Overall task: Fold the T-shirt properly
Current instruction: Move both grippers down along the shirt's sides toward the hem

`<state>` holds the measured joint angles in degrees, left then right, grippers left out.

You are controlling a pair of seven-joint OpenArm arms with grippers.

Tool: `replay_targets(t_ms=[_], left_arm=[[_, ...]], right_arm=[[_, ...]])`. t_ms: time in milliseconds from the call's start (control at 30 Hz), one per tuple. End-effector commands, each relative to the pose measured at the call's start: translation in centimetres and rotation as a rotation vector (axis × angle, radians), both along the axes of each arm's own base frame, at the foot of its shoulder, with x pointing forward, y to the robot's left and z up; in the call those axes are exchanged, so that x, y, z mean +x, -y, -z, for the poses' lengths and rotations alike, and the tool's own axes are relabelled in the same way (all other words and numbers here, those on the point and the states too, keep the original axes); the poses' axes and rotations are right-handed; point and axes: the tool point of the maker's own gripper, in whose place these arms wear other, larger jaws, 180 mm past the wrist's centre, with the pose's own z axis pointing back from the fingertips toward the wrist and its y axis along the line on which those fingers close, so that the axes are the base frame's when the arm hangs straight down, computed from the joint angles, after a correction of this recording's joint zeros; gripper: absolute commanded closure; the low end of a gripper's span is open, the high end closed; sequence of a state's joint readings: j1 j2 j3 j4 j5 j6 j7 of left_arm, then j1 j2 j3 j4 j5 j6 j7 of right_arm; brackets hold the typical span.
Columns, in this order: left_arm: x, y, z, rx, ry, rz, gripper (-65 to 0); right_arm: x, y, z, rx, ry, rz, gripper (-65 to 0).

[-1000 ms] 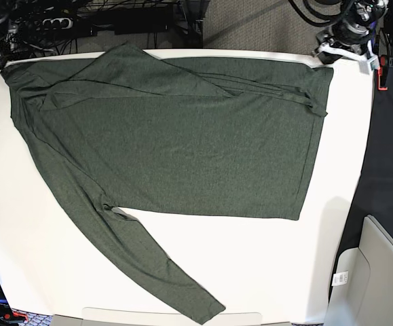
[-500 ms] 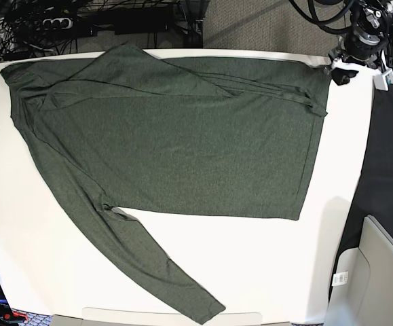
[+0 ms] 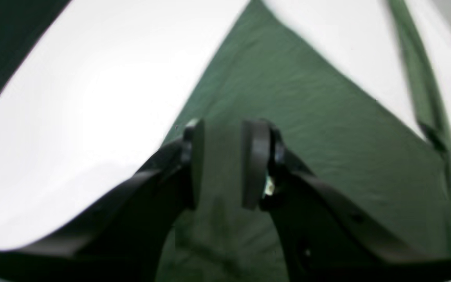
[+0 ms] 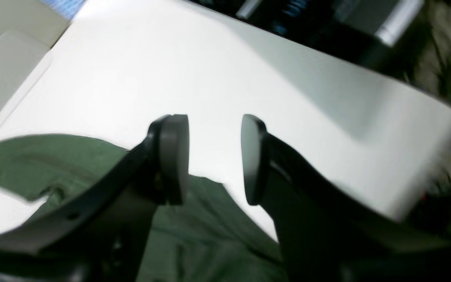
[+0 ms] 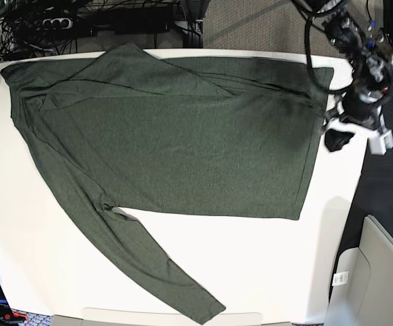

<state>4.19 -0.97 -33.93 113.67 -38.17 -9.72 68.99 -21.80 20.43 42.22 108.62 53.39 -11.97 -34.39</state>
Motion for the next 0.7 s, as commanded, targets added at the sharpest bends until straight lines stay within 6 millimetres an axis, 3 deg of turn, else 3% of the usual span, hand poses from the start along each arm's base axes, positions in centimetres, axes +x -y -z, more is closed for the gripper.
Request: replay_targets(t_ms=[0, 133, 233, 467, 667], left_arm=[[0.6, 0.2, -0.5, -0.001, 0.021, 0.016, -16.7], [2.5, 1.1, -0.6, -0.033, 0.039, 0.038, -16.7], [3.8, 1.6, 0.6, -0.084, 0.018, 0.049, -16.6], [6.9, 0.9, 2.3, -0.107, 0.014, 0.057, -16.6], [9.8, 1.2, 3.2, -0.069, 0.003, 0.118, -16.8]], right_arm=[[1.4, -0.3, -1.7, -0.063, 0.029, -0.037, -21.6], [5.1, -2.5, -2.2, -0.19, 0.002, -0.121, -21.6], [7.8, -4.4, -2.2, -0.291, -0.026, -0.175, -21.6], [13.4, -7.9, -1.4, -0.453, -0.078, -0.33, -21.7], [17.0, -9.0, -0.6, -0.542, -0.127, -0.455, -21.7]])
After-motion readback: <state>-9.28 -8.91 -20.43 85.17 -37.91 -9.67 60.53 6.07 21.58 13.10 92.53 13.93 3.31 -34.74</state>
